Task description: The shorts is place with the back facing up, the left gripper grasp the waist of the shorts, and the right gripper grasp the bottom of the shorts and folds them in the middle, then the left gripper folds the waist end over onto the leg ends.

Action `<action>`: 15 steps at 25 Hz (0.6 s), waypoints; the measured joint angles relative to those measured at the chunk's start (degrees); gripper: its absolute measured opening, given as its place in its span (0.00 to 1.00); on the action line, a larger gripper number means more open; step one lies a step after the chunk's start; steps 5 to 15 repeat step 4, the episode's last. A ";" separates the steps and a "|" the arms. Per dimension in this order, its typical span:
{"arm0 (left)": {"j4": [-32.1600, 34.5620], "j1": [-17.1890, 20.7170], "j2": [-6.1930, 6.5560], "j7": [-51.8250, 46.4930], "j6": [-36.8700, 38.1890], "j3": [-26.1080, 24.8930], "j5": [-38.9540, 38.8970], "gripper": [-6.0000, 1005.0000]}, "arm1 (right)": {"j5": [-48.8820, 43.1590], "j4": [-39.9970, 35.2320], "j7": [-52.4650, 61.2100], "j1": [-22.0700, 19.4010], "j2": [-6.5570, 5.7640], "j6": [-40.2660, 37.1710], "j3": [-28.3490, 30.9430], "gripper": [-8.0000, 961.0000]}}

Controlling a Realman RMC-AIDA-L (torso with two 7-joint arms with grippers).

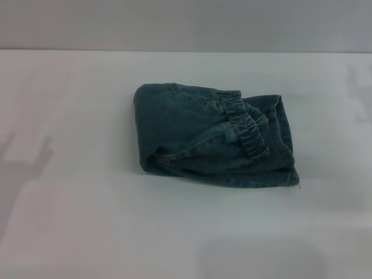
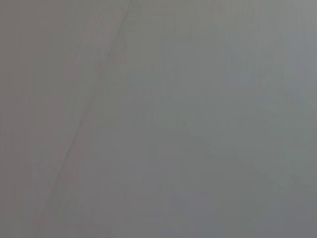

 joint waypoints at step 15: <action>-0.12 0.15 0.00 -0.04 0.00 0.24 0.01 0.82 | 0.00 0.04 -0.03 0.02 0.00 0.00 -0.05 0.49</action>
